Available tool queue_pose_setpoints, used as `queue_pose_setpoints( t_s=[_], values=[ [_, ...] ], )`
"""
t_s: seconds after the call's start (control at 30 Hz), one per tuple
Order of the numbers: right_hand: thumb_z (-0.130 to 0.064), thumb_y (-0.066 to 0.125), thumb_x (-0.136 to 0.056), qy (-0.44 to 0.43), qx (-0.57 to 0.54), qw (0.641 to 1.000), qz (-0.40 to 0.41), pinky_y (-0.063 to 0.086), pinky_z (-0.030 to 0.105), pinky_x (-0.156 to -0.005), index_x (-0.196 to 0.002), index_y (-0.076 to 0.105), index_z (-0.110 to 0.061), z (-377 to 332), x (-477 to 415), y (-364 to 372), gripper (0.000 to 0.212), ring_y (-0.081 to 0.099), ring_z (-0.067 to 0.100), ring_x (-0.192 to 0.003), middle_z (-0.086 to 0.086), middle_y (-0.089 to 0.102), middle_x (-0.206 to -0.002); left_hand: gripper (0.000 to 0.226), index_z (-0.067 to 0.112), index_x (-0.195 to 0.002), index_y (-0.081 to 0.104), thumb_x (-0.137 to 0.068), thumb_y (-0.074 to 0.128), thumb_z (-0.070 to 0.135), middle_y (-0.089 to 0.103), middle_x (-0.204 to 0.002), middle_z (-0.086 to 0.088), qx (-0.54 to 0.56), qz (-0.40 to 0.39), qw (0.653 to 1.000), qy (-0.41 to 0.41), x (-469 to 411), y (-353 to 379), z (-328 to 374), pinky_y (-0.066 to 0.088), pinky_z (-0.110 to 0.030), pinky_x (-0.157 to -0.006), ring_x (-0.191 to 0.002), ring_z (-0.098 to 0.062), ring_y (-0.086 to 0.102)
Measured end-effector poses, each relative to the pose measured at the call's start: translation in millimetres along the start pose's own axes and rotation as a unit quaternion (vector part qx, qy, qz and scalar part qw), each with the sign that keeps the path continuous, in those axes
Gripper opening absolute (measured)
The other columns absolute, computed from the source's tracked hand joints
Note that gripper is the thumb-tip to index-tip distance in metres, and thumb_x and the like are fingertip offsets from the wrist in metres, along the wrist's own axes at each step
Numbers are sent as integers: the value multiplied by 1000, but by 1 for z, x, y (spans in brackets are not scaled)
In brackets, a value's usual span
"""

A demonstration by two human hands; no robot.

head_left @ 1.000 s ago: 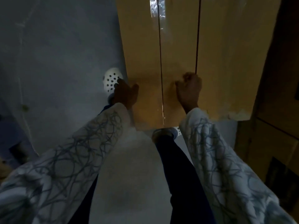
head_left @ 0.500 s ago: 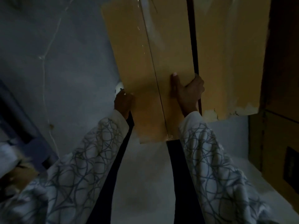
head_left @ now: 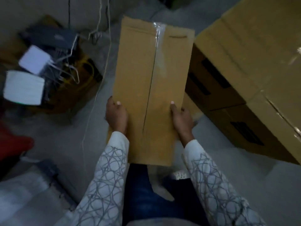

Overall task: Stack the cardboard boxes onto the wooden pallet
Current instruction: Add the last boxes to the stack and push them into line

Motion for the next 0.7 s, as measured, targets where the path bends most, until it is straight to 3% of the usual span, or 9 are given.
queue_pose_setpoints(
  t_s=[0.13, 0.2, 0.3, 0.4, 0.5, 0.57, 0.7],
  values=[
    [-78, 59, -86, 27, -92, 995, -1, 60, 43, -90, -134, 61, -27, 19, 64, -71, 70, 69, 19, -105, -5, 70, -124, 49, 18, -141, 52, -103, 41, 46, 52, -149, -7, -126, 16, 979, 157, 64, -17, 115, 5, -50, -119, -141, -27, 41],
    [-71, 60, -90, 49, -177, 983, -7, 64, 42, -81, -130, 61, -22, 47, 93, -102, 63, 73, 23, -100, 3, 72, -122, 48, 15, -130, 60, -103, 38, 48, 59, -140, -9, -174, 7, 951, 255, 115, -6, 163, 1, -54, -119, -136, -28, 46],
    [-64, 61, -94, 106, -296, 949, -30, 66, 41, -73, -131, 53, -19, 109, 141, -136, 59, 75, 33, -93, 14, 67, -118, 48, 13, -115, 66, -101, 37, 48, 67, -124, -11, -261, -9, 877, 403, 205, 30, 207, 5, -60, -119, -124, -32, 55],
    [-70, 65, -88, 169, -394, 902, -45, 65, 48, -71, -134, 53, -11, 177, 182, -165, 75, 76, 42, -89, 30, 64, -119, 44, 14, -113, 66, -103, 37, 46, 68, -120, -12, -329, -46, 797, 504, 309, 77, 214, 9, -62, -118, -120, -34, 55],
    [-63, 61, -95, 198, -462, 863, -54, 64, 53, -75, -122, 53, -19, 231, 219, -197, 51, 74, 44, -93, 30, 67, -107, 39, 16, -110, 65, -102, 38, 42, 67, -118, -9, -344, -88, 735, 578, 406, 123, 194, 12, -62, -118, -120, -33, 53],
    [-60, 60, -97, 203, -496, 843, -48, 64, 52, -71, -116, 55, -21, 264, 238, -217, 44, 75, 41, -87, 27, 70, -104, 38, 17, -112, 66, -101, 40, 42, 67, -119, -7, -338, -99, 707, 613, 462, 148, 177, 12, -59, -119, -122, -31, 51],
    [-57, 60, -98, 200, -530, 824, 0, 64, 54, -72, -128, 52, -19, 318, 260, -260, 50, 75, 37, -72, 24, 71, -94, 40, 16, -116, 65, -101, 42, 44, 66, -122, -6, -338, -107, 667, 655, 545, 188, 153, 15, -56, -119, -124, -31, 50]
  ],
)
Point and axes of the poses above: each hand's wrist, its own x-axis away from the middle knuckle, its own y-axis out of the palm, z = x × y, the point moved 8 cm from there along -x, towards the middle knuckle
